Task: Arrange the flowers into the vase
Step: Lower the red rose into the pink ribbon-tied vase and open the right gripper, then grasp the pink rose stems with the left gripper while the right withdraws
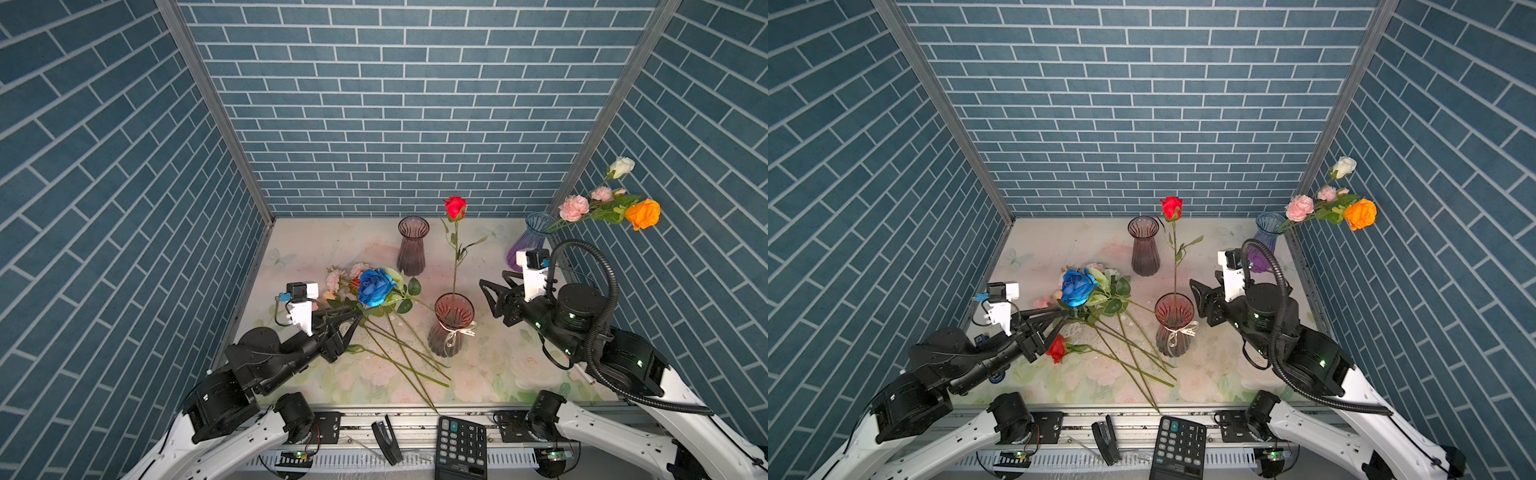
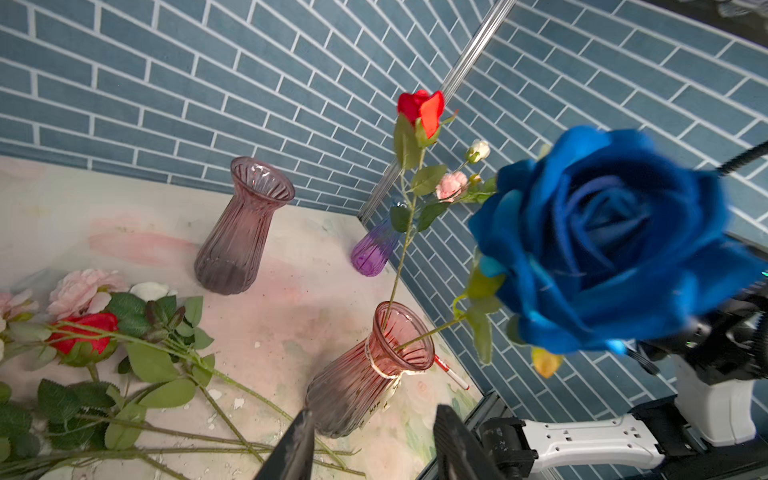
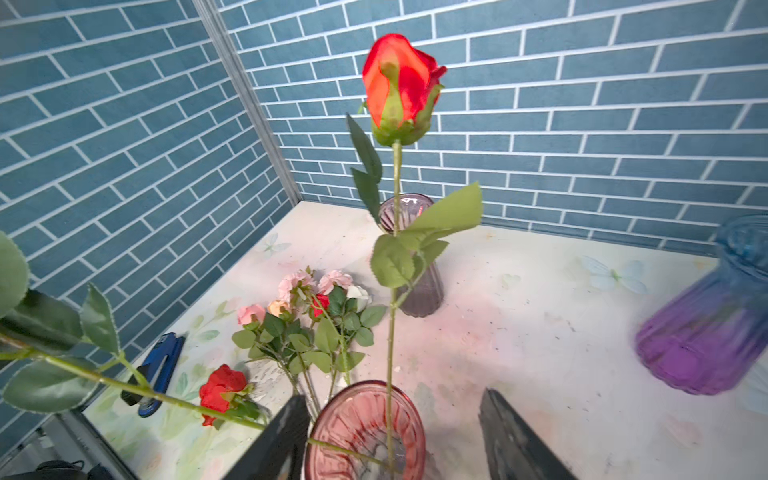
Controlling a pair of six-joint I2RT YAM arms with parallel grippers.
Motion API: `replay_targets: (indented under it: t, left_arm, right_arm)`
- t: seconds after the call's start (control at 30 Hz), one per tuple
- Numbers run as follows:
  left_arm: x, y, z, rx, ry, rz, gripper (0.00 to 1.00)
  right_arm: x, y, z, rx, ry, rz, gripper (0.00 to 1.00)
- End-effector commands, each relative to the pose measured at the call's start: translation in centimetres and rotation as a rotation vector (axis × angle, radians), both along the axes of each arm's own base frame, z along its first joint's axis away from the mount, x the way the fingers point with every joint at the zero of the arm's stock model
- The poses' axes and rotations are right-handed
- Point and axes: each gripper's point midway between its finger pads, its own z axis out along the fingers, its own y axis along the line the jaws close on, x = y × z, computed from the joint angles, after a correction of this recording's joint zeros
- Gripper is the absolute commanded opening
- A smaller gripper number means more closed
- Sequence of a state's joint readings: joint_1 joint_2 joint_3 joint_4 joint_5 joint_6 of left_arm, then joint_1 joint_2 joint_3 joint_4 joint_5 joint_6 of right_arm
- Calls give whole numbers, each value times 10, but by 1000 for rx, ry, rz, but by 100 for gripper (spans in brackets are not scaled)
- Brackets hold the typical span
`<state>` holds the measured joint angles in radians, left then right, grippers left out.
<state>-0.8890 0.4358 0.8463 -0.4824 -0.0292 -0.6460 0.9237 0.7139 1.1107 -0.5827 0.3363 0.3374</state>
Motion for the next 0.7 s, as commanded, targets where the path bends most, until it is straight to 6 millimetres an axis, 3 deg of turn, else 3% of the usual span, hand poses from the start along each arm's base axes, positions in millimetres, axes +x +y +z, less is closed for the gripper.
replay_targets:
  t: [0.0, 0.17, 0.43, 0.67]
  left_arm:
    - [12, -9, -25, 44, 72, 25, 48]
    - [32, -24, -55, 41, 173, 35, 48]
    - [85, -38, -119, -174, 420, 20, 46]
    - [129, -70, -165, -198, 546, -23, 36]
  right_arm:
    - [0, -27, -29, -56, 68, -111, 65]
    - [-8, -46, -60, -26, 142, -181, 65]
    - [-18, -56, -101, 10, 212, -199, 64]
    - [-20, -59, -115, 4, 216, -206, 64]
